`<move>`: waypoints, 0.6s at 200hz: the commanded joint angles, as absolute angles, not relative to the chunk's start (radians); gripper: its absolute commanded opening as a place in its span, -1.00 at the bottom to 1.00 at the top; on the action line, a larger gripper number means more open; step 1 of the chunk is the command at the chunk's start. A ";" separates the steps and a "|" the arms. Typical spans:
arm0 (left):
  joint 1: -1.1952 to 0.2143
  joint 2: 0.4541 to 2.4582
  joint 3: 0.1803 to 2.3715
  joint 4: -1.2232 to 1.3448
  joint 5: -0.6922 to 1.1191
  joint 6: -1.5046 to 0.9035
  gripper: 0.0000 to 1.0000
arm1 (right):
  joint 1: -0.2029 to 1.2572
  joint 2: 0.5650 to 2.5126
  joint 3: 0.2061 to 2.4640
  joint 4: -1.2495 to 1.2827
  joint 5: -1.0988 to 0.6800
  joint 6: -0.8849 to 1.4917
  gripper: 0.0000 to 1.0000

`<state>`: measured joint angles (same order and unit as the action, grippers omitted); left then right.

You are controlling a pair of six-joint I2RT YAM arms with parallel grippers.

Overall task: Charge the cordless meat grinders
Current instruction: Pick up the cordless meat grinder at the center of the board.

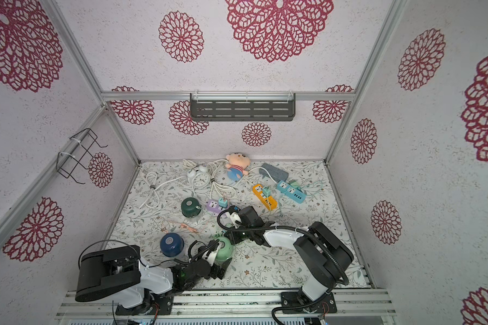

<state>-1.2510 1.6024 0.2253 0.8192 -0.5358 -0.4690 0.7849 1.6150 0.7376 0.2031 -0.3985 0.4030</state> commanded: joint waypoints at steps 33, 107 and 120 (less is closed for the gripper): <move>-1.243 1.644 0.266 0.863 -0.563 -0.495 0.94 | 0.827 1.548 0.678 0.248 -0.381 0.435 -1.00; -1.228 1.680 0.322 0.766 -0.574 -0.539 0.95 | 0.866 1.469 0.621 0.245 -0.374 0.436 -1.00; -1.224 1.688 0.325 0.766 -0.582 -0.549 0.95 | 0.873 1.455 0.614 0.245 -0.375 0.434 -1.00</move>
<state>-1.2491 1.6569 0.2962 0.8097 -0.5735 -0.5259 0.8215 1.5089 0.6197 0.2268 -0.2909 0.4213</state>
